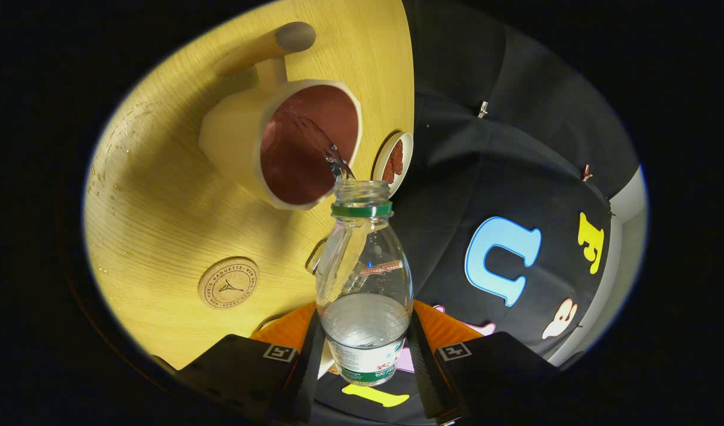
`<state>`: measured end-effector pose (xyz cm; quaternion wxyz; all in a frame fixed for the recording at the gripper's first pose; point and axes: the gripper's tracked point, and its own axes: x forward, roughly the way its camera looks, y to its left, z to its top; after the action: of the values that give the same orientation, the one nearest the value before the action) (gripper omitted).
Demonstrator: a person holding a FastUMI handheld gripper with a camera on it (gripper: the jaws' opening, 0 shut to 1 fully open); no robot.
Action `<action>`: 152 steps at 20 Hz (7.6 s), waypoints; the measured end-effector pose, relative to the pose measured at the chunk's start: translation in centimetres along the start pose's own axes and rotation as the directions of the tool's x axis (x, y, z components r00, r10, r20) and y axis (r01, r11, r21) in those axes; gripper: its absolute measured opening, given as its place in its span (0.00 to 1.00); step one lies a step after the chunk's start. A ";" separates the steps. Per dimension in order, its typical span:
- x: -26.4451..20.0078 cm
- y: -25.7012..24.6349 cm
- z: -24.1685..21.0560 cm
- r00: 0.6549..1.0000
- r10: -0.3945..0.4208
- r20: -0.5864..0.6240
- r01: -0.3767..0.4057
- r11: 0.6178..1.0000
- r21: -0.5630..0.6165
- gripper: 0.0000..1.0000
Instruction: Take the bottle from table, then pour the juice into the cup, finally place the bottle on the coaster
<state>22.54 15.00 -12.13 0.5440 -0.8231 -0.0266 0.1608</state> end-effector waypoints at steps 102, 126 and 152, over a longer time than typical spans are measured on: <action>-9.6 13.3 -12.9 1.000 0.008 0.007 -0.002 -0.450 0.893 0.77; 0.0 4.3 -9.0 0.984 -0.160 0.077 -0.137 -0.409 0.902 0.77; -3.9 4.4 -8.9 0.990 -0.089 0.106 -0.133 -0.401 0.906 1.00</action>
<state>20.88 4.47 -11.99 0.9792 0.0183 0.1007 0.1753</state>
